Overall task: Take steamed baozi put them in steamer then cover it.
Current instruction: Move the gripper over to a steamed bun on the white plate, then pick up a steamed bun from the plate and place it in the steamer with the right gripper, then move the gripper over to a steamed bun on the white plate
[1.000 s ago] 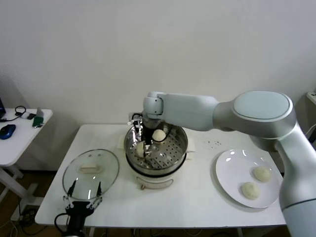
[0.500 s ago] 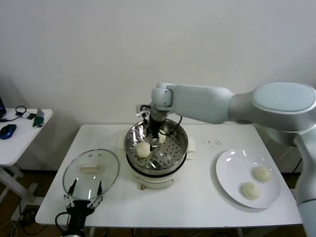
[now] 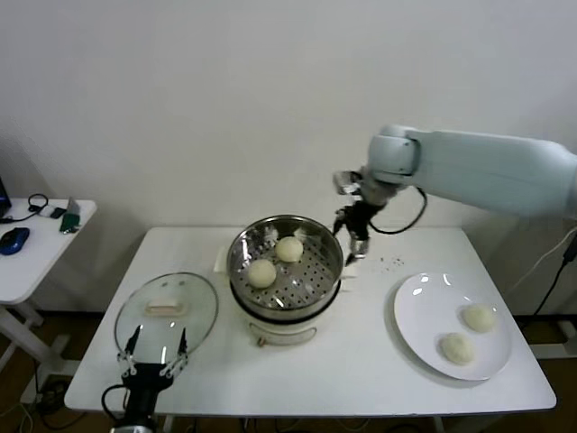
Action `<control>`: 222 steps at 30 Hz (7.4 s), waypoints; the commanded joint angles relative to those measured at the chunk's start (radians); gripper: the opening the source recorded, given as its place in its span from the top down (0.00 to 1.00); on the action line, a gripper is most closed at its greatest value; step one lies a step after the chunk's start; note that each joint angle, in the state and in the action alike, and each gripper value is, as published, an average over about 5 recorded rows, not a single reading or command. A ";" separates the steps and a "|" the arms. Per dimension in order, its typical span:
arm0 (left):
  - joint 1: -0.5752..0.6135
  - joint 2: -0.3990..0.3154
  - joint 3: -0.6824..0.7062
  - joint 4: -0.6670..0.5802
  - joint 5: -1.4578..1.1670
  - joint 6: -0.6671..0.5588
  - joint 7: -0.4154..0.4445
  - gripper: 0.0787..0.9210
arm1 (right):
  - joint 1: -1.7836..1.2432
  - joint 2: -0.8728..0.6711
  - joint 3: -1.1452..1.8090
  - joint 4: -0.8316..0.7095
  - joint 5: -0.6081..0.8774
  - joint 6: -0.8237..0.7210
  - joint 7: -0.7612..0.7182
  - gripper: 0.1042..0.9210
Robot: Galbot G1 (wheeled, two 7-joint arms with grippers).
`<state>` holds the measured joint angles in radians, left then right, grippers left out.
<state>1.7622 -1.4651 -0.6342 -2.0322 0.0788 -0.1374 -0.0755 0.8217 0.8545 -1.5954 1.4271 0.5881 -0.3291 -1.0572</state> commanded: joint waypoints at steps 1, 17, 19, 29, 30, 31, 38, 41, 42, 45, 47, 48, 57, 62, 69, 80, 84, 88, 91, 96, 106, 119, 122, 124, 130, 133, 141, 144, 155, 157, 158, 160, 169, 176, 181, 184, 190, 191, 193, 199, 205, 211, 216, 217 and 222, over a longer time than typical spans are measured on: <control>0.001 -0.003 -0.001 -0.006 0.002 0.007 0.001 0.12 | -0.131 -0.376 0.033 0.130 -0.300 0.039 -0.024 0.12; 0.021 -0.022 -0.010 -0.013 0.025 0.019 -0.001 0.12 | -0.772 -0.510 0.537 0.005 -0.584 0.085 -0.047 0.12; 0.019 -0.024 -0.010 -0.011 0.028 0.021 -0.001 0.12 | -0.800 -0.507 0.561 -0.001 -0.591 0.085 -0.047 0.12; 0.016 -0.029 -0.011 -0.008 0.034 0.024 -0.002 0.12 | -0.819 -0.440 0.574 -0.062 -0.594 0.082 -0.030 0.12; 0.017 -0.029 -0.012 -0.007 0.034 0.024 -0.002 0.12 | -0.818 -0.433 0.574 -0.067 -0.594 0.081 -0.028 0.12; 0.018 -0.030 -0.013 -0.007 0.034 0.023 -0.002 0.12 | -0.818 -0.428 0.573 -0.071 -0.594 0.081 -0.027 0.12; 0.021 -0.030 -0.019 -0.002 0.033 0.021 -0.002 0.12 | -0.818 -0.393 0.562 -0.094 -0.596 0.078 -0.025 0.12; 0.019 -0.031 -0.020 0.001 0.033 0.021 -0.003 0.12 | -0.817 -0.376 0.560 -0.104 -0.596 0.078 -0.025 0.12; 0.019 -0.031 -0.020 0.001 0.033 0.021 -0.003 0.12 | -0.816 -0.370 0.559 -0.106 -0.595 0.077 -0.025 0.12; 0.018 -0.032 -0.020 0.004 0.033 0.021 -0.003 0.12 | -0.814 -0.356 0.554 -0.110 -0.593 0.077 -0.026 0.12; 0.018 -0.032 -0.020 0.006 0.033 0.021 -0.003 0.12 | -0.811 -0.350 0.550 -0.110 -0.591 0.076 -0.029 0.12; 0.018 -0.032 -0.020 0.007 0.033 0.021 -0.003 0.12 | -0.809 -0.348 0.548 -0.110 -0.591 0.076 -0.031 0.12; 0.012 -0.033 -0.020 0.009 0.033 0.022 -0.003 0.12 | -0.771 -0.340 0.504 -0.117 -0.588 0.080 -0.045 0.19; 0.013 -0.034 -0.020 0.010 0.033 0.021 -0.003 0.12 | -0.752 -0.336 0.491 -0.118 -0.581 0.084 -0.050 0.23; 0.018 -0.033 -0.024 0.010 0.030 0.018 -0.004 0.12 | -0.646 -0.328 0.421 -0.113 -0.555 0.109 -0.057 0.25; 0.025 -0.030 -0.023 0.006 0.027 0.014 -0.004 0.12 | -0.059 -0.090 0.050 -0.094 -0.534 0.429 -0.106 0.26; 0.026 -0.029 -0.018 0.005 0.028 0.013 -0.004 0.12 | 0.053 0.014 0.010 -0.073 -0.525 0.528 -0.114 0.26; 0.024 -0.028 -0.013 0.006 0.029 0.014 -0.003 0.12 | 0.113 0.102 0.021 -0.032 -0.542 0.608 -0.119 0.26; 0.022 -0.027 -0.010 0.006 0.029 0.013 -0.002 0.12 | 0.132 0.167 0.042 -0.003 -0.547 0.651 -0.117 0.26; 0.018 -0.024 -0.007 0.007 0.028 0.014 -0.001 0.12 | 0.099 0.283 0.093 0.023 -0.571 0.685 -0.120 0.26; 0.027 -0.026 0.000 0.026 0.023 -0.002 -0.002 0.12 | -0.036 0.494 0.140 -0.016 -0.701 0.742 -0.118 0.25; 0.018 -0.025 -0.009 0.022 0.007 0.004 -0.002 0.12 | -0.141 0.590 0.109 -0.076 -0.720 0.784 -0.135 0.24; 0.013 -0.030 -0.010 0.023 0.006 0.008 -0.002 0.12 | -0.146 0.600 0.101 -0.080 -0.698 0.784 -0.134 0.25; 0.011 -0.031 -0.011 0.025 0.006 0.010 -0.002 0.12 | -0.149 0.604 0.094 -0.079 -0.683 0.780 -0.135 0.24; 0.006 -0.030 -0.011 0.026 0.006 0.012 -0.002 0.12 | -0.175 0.605 0.085 -0.084 -0.657 0.754 -0.148 0.24; 0.005 -0.029 -0.011 0.027 0.005 0.012 -0.002 0.12 | -0.178 0.602 0.075 -0.085 -0.647 0.747 -0.152 0.24; 0.004 -0.026 -0.012 0.029 0.000 0.012 -0.002 0.12 | -0.187 0.593 0.070 -0.091 -0.642 0.734 -0.160 0.24; 0.003 -0.025 -0.011 0.028 -0.004 0.014 -0.001 0.12 | -0.191 0.591 0.071 -0.093 -0.641 0.730 -0.159 0.22; 0.004 -0.019 -0.016 0.027 -0.007 0.013 -0.002 0.12 | -0.165 0.551 0.118 -0.098 -0.684 0.751 -0.140 0.12; 0.004 -0.019 -0.015 0.028 -0.008 0.012 -0.002 0.12 | -0.154 0.537 0.141 -0.106 -0.691 0.753 -0.135 0.12; 0.004 -0.019 -0.015 0.028 -0.008 0.012 -0.002 0.12 | -0.145 0.528 0.150 -0.110 -0.692 0.753 -0.134 0.12; 0.004 -0.019 -0.015 0.028 -0.007 0.011 -0.002 0.12 | -0.125 0.505 0.163 -0.117 -0.683 0.748 -0.133 0.12; 0.007 -0.007 -0.018 0.023 -0.011 0.009 -0.003 0.12 | -0.009 0.301 0.112 -0.182 -0.433 0.555 -0.063 0.12; 0.009 -0.005 -0.018 0.024 -0.011 0.003 -0.003 0.12 | 0.032 0.075 -0.007 -0.127 -0.200 0.175 0.091 0.12; 0.007 -0.004 -0.018 0.022 -0.011 0.006 -0.003 0.12 | -0.003 -0.074 -0.005 -0.079 -0.144 0.038 0.075 0.12; 0.004 -0.007 -0.016 0.019 -0.010 0.010 -0.002 0.12 | -0.045 -0.150 0.000 -0.075 -0.167 0.028 0.058 0.12; 0.008 -0.013 -0.020 0.007 -0.005 0.017 -0.002 0.12 | -0.189 -0.271 0.047 -0.102 -0.288 0.039 0.025 0.12; 0.010 -0.014 -0.021 0.006 -0.004 0.018 -0.002 0.12 | -0.229 -0.290 0.076 -0.113 -0.317 0.045 0.019 0.12; 0.014 -0.014 -0.022 0.005 0.001 0.022 -0.002 0.12 | -0.308 -0.318 0.137 -0.135 -0.370 0.058 0.008 0.12; 0.017 -0.021 -0.022 0.003 0.018 0.029 -0.002 0.12 | -0.525 -0.361 0.351 -0.217 -0.521 0.126 -0.017 0.12; 0.016 -0.030 -0.021 0.005 0.033 0.036 -0.003 0.12 | -0.674 -0.355 0.507 -0.286 -0.631 0.183 -0.030 0.12; 0.025 -0.037 -0.023 0.004 0.068 0.043 -0.010 0.12 | -0.769 -0.328 0.605 -0.364 -0.686 0.219 -0.037 0.12; 0.024 -0.040 -0.023 0.006 0.070 0.045 -0.010 0.12 | -0.812 -0.302 0.659 -0.416 -0.722 0.240 -0.045 0.12; 0.024 -0.041 -0.023 0.006 0.070 0.045 -0.010 0.12 | -0.814 -0.299 0.662 -0.421 -0.723 0.241 -0.046 0.12; 0.020 -0.043 -0.022 0.010 0.070 0.048 -0.010 0.12 | -0.821 -0.280 0.671 -0.444 -0.730 0.247 -0.048 0.12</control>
<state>1.7820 -1.5066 -0.6569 -2.0246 0.1374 -0.0916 -0.0835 0.1057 0.5681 -1.0315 1.0603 -0.0732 -0.1071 -1.0992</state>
